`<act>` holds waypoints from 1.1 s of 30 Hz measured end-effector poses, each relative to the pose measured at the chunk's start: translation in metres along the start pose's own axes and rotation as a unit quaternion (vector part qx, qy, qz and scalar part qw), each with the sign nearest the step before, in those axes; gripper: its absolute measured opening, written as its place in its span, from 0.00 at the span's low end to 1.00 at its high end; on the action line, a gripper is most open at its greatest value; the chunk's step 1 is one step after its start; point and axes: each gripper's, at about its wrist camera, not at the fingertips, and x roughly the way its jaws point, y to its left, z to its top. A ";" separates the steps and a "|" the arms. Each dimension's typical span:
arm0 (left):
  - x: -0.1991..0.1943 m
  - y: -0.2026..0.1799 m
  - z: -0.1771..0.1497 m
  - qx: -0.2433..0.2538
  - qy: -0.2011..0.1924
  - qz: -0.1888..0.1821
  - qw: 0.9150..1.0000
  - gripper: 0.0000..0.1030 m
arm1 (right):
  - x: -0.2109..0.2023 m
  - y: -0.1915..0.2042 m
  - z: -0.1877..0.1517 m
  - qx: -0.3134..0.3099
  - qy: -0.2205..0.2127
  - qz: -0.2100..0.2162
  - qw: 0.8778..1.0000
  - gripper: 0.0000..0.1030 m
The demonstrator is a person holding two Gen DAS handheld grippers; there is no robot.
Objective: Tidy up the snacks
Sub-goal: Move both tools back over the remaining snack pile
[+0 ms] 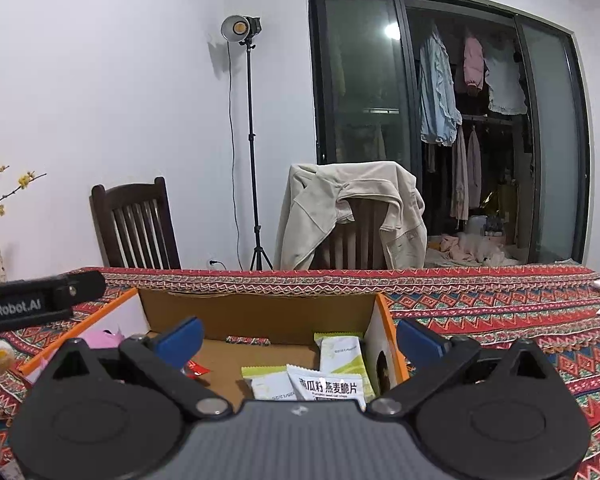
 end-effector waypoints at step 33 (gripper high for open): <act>-0.116 0.049 -0.074 0.028 0.059 -0.043 0.997 1.00 | -0.124 0.017 -0.081 -0.022 0.070 0.042 0.996 1.00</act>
